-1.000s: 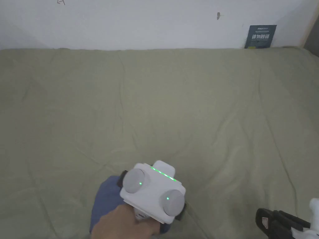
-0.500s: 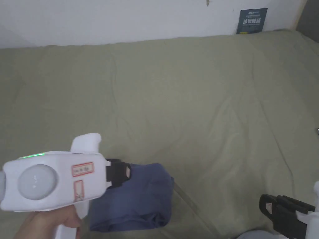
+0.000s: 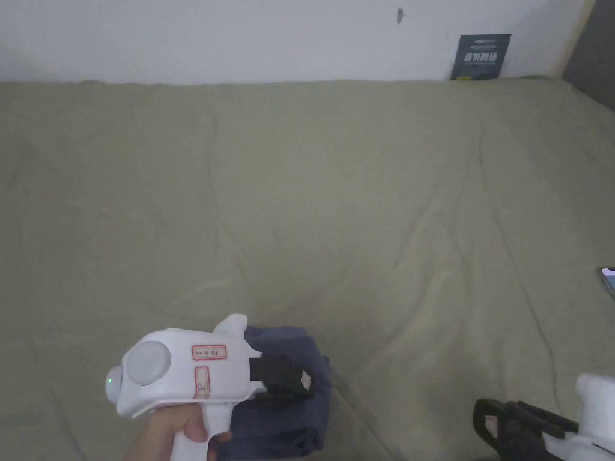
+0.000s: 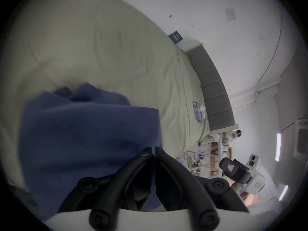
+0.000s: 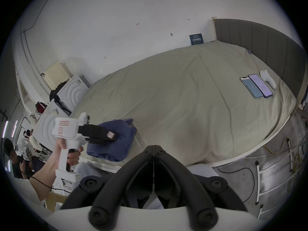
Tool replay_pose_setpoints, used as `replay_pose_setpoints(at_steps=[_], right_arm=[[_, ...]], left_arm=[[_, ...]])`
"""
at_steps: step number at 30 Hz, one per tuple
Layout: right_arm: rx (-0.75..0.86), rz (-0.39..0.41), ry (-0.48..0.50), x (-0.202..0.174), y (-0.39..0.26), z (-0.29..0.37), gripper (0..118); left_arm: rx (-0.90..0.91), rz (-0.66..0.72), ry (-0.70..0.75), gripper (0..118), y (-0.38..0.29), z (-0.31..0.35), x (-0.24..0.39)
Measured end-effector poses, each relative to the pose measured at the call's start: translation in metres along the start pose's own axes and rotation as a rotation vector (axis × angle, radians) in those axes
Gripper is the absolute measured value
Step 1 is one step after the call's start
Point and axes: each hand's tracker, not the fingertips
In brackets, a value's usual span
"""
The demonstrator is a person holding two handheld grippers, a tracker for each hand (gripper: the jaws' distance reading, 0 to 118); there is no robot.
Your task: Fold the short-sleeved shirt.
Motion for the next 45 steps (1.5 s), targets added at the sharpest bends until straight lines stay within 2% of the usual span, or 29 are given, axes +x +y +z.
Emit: replay_pose_setpoints(at_steps=[3, 4, 8, 13, 15, 16, 19, 21, 23, 25, 27, 29, 30, 32, 33, 39, 42, 45], right_arm=[[-0.022, 0.007, -0.001, -0.001, 0.001, -0.004, 1], [-0.029, 0.012, -0.002, -0.002, 0.001, -0.007, 1], [-0.067, 0.032, 0.037, -0.011, 0.009, -0.025, 1], [-0.163, 0.062, 0.237, -0.044, 0.025, -0.08, 1], [-0.23, 0.079, 0.337, -0.057, 0.027, -0.115, 1], [-0.267, 0.069, 0.388, -0.062, 0.026, -0.135, 1], [-0.36, -0.041, 0.583, -0.065, 0.018, -0.19, 1], [-0.429, -0.105, 0.644, -0.065, 0.012, -0.219, 1], [-0.438, -0.162, 0.689, -0.059, 0.006, -0.241, 1], [-0.479, -0.279, 0.752, -0.048, -0.005, -0.264, 1], [-0.503, -0.372, 0.76, -0.036, -0.018, -0.277, 1], [-0.481, -0.459, 0.82, -0.028, -0.022, -0.276, 1], [-0.479, -0.464, 0.823, -0.026, -0.023, -0.273, 1], [-0.482, -0.451, 0.837, -0.023, -0.025, -0.277, 1], [-0.491, -0.456, 0.852, -0.021, -0.025, -0.28, 1], [-0.484, -0.452, 0.853, -0.023, -0.024, -0.277, 1], [-0.484, -0.466, 0.857, -0.024, -0.024, -0.276, 1], [-0.486, -0.481, 0.864, -0.022, -0.026, -0.278, 1]], left_arm=[[-0.023, 0.004, 0.041, 3, -0.004, -0.017, -0.02], [-0.018, 0.016, -0.004, 3, -0.005, -0.015, -0.022], [0.017, -0.017, -0.023, 3, -0.005, 0.017, -0.005], [0.117, -0.079, -0.033, 3, -0.011, 0.105, 0.008], [0.196, -0.081, 0.023, 3, -0.015, 0.139, 0.002], [0.227, -0.103, 0.102, 3, -0.017, 0.155, -0.004], [0.242, -0.118, 0.326, 3, -0.021, 0.178, -0.025], [0.226, -0.069, 0.399, 3, -0.016, 0.181, -0.048], [0.202, -0.058, 0.41, 3, -0.013, 0.179, -0.065], [0.188, -0.013, 0.384, 3, -0.01, 0.175, -0.076], [0.166, 0.015, 0.32, 6, -0.009, 0.171, -0.085], [0.135, 0.001, 0.24, 13, -0.007, 0.168, -0.088], [0.123, -0.023, 0.166, 32, -0.007, 0.168, -0.09], [0.136, -0.034, -0.032, 103, -0.005, 0.163, -0.097], [0.106, -0.012, -0.035, 118, -0.002, 0.155, -0.096], [-0.008, 0.02, -0.1, 118, 0.015, 0.103, -0.103], [0.005, 0.009, -0.289, 118, 0.021, 0.078, -0.111], [0.028, 0.0, -0.353, 115, 0.023, 0.064, -0.132]])
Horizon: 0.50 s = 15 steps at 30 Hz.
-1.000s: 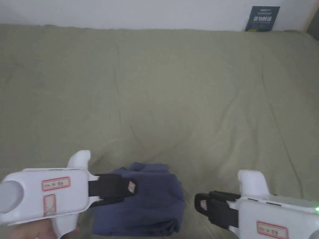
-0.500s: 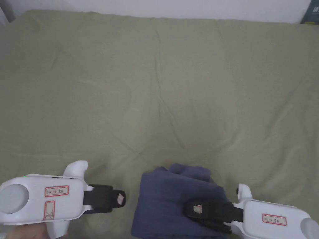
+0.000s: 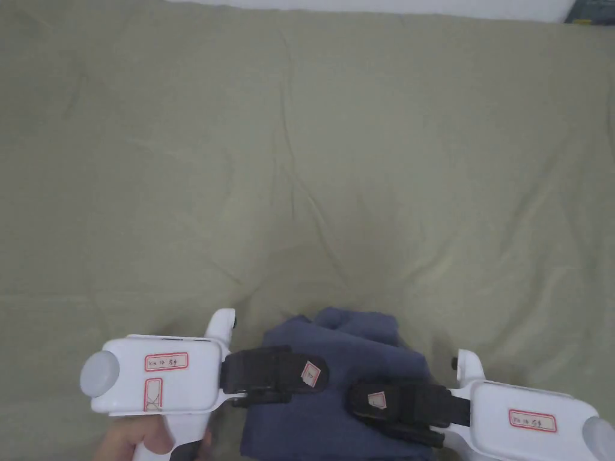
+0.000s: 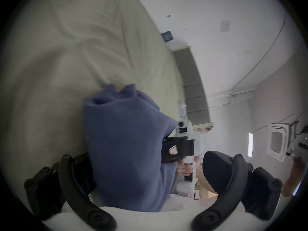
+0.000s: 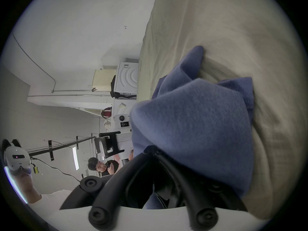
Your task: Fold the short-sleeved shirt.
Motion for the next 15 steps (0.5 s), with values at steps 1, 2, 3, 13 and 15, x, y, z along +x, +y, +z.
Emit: replay_pose_setpoints(at_steps=[1, 2, 3, 13, 15], right_arm=[[0.0, -0.004, 0.004, 0.003, 0.001, 0.001, 1], [0.002, -0.006, 0.016, 0.003, 0.002, 0.003, 1], [0.008, -0.012, 0.025, 0.005, 0.002, 0.004, 1], [0.013, 0.043, -0.03, -0.019, -0.001, 0.006, 1], [0.01, 0.077, -0.055, -0.029, -0.003, 0.008, 1]], left_arm=[[0.022, 0.021, -0.026, 107, 0.002, 0.006, -0.001], [0.035, 0.013, 0.01, 83, 0.004, 0.013, -0.002], [0.059, -0.01, 0.127, 32, 0.004, 0.017, -0.005], [0.012, -0.015, 0.145, 29, 0.009, 0.032, 0.003], [0.033, -0.005, 0.142, 29, 0.013, 0.046, 0.006]])
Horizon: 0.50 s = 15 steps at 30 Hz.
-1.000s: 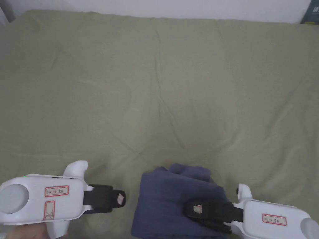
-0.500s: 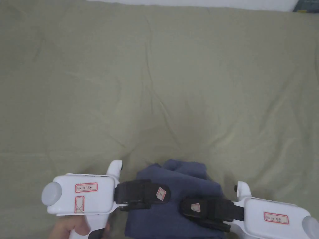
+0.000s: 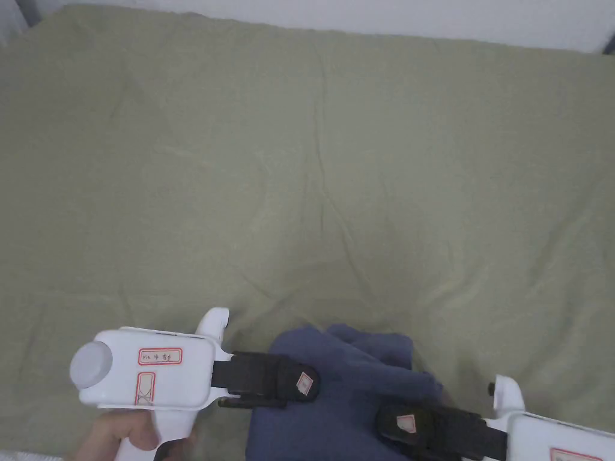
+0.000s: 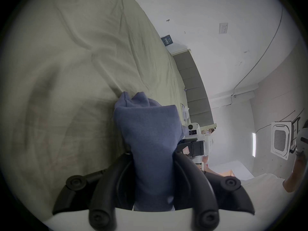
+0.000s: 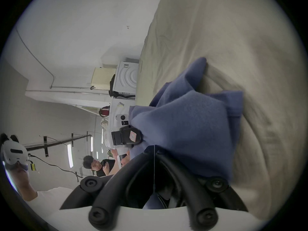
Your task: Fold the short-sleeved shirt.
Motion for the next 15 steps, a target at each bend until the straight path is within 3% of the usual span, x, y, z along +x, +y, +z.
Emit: replay_pose_setpoints(at_steps=[2, 8, 13, 15], right_arm=[[-0.004, 0.024, -0.004, -0.008, -0.001, 0.004, 1], [0.042, 0.065, 0.006, -0.028, 0.005, 0.005, 1], [0.109, 0.151, -0.116, -0.052, 0.013, 0.005, 1], [0.125, 0.148, -0.117, -0.058, 0.015, 0.009, 1]], left_arm=[[0.031, 0.025, -0.01, 29, 0.002, 0.029, 0.01], [0.157, 0.01, 0.258, 29, 0.03, 0.18, 0.007], [0.198, 0.062, 0.509, 29, 0.074, 0.323, -0.024], [0.202, 0.096, 0.588, 29, 0.089, 0.359, -0.04]])
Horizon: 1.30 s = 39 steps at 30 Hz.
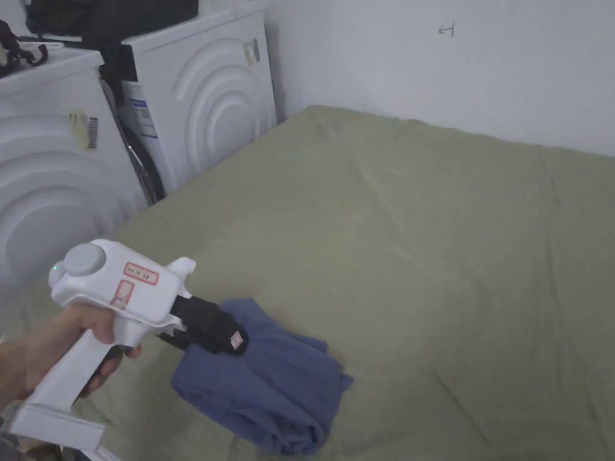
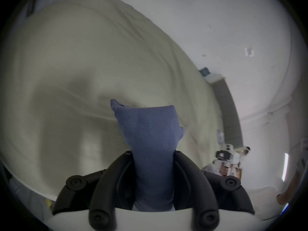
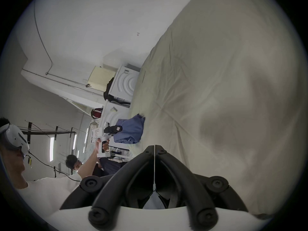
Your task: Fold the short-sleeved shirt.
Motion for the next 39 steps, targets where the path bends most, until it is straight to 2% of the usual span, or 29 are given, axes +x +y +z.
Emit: replay_pose_setpoints(at_steps=[2, 3, 7, 8, 9, 10, 11, 13, 15, 16, 17, 18, 19, 20, 21, 22, 23, 24, 25, 26, 27, 29, 30, 31, 32, 34, 36, 38, 39], right_arm=[[0.038, 0.007, -0.028, -0.004, 0.004, 0.002, 1], [0.048, 0.007, -0.033, -0.005, 0.006, 0.004, 1], [0.081, -0.006, -0.06, -0.006, 0.014, 0.002, 1], [0.083, -0.01, -0.057, -0.005, 0.014, 0.001, 1], [0.085, -0.012, -0.06, -0.005, 0.014, -0.001, 1], [0.089, -0.012, -0.066, -0.006, 0.014, -0.002, 1], [0.09, -0.015, -0.074, -0.007, 0.014, -0.003, 1], [0.075, -0.011, -0.075, -0.01, 0.012, -0.003, 1], [0.056, 0.035, -0.094, -0.017, 0.011, -0.001, 1], [0.062, 0.06, -0.1, -0.02, 0.012, 0.001, 1], [0.074, 0.064, -0.106, -0.024, 0.012, 0.004, 1], [0.087, 0.074, -0.106, -0.027, 0.013, 0.006, 1], [0.114, 0.092, -0.113, -0.032, 0.016, 0.011, 1], [0.147, 0.114, -0.137, -0.038, 0.018, 0.014, 1], [0.17, 0.156, -0.18, -0.047, 0.02, 0.016, 1], [0.191, 0.23, -0.247, -0.059, 0.024, 0.019, 1], [0.222, 0.288, -0.317, -0.068, 0.028, 0.023, 1], [0.26, 0.357, -0.392, -0.083, 0.03, 0.027, 1], [0.287, 0.415, -0.448, -0.097, 0.033, 0.03, 1], [0.316, 0.461, -0.499, -0.109, 0.035, 0.033, 1], [0.349, 0.526, -0.57, -0.119, 0.038, 0.036, 1], [0.404, 0.608, -0.64, -0.143, 0.039, 0.047, 1], [0.445, 0.634, -0.63, -0.15, 0.037, 0.053, 1], [0.478, 0.673, -0.669, -0.163, 0.033, 0.057, 1], [0.495, 0.721, -0.723, -0.173, 0.03, 0.061, 1], [0.55, 0.811, -0.802, -0.186, 0.02, 0.07, 1], [0.603, 0.842, -0.817, -0.196, 0.008, 0.08, 1], [0.664, 0.809, -0.784, -0.198, -0.006, 0.093, 2], [0.68, 0.807, -0.784, -0.198, -0.014, 0.098, 2]], left_arm=[[0.007, 0.04, 0.037, 29, 0.017, 0.01, -0.028], [0.003, 0.065, 0.005, 29, 0.025, 0.012, -0.039], [-0.027, 0.081, 0.02, 32, 0.046, 0.008, -0.069], [-0.036, 0.069, 0.011, 43, 0.049, 0.006, -0.07], [-0.053, 0.064, 0.021, 87, 0.051, 0.004, -0.07], [-0.045, 0.062, 0.037, 117, 0.048, 0.004, -0.066], [-0.037, 0.062, 0.095, 116, 0.048, 0.006, -0.065], [0.09, 0.095, 0.12, 115, 0.04, 0.027, -0.048], [0.122, 0.088, 0.182, 116, 0.025, 0.046, -0.047], [0.127, 0.081, 0.21, 115, 0.016, 0.053, -0.032], [0.208, 0.065, 0.273, 111, 0.003, 0.06, -0.014], [0.272, 0.061, 0.301, 90, -0.015, 0.06, 0.026], [0.3, 0.0, 0.216, 50, -0.029, 0.06, 0.053], [0.33, -0.044, 0.179, 0, -0.045, 0.056, 0.084], [0.36, -0.062, 0.177, 0, -0.057, 0.043, 0.122], [0.377, -0.153, 0.188, 0, -0.04, 0.035, 0.083], [0.405, -0.214, 0.213, 0, -0.049, 0.023, 0.112], [0.4, -0.225, 0.164, 0, -0.058, 0.009, 0.146], [0.419, -0.293, 0.099, 0, -0.071, -0.004, 0.181], [0.507, -0.313, 0.068, 0, -0.106, -0.018, 0.249], [0.511, -0.294, 0.089, 0, -0.123, -0.03, 0.288], [0.643, -0.33, 0.017, 0, -0.162, -0.053, 0.356], [0.682, -0.341, 0.042, 0, -0.166, -0.058, 0.368], [0.745, -0.453, 0.116, 0, -0.18, -0.064, 0.395], [0.779, -0.501, 0.154, 0, -0.194, -0.065, 0.417], [0.906, -0.506, 0.124, 0, -0.217, -0.061, 0.453], [0.983, -0.545, 0.093, 0, -0.234, -0.06, 0.481], [0.986, -0.63, 0.12, 0, -0.246, -0.061, 0.5], [0.983, -0.607, 0.153, 0, -0.254, -0.065, 0.504]])
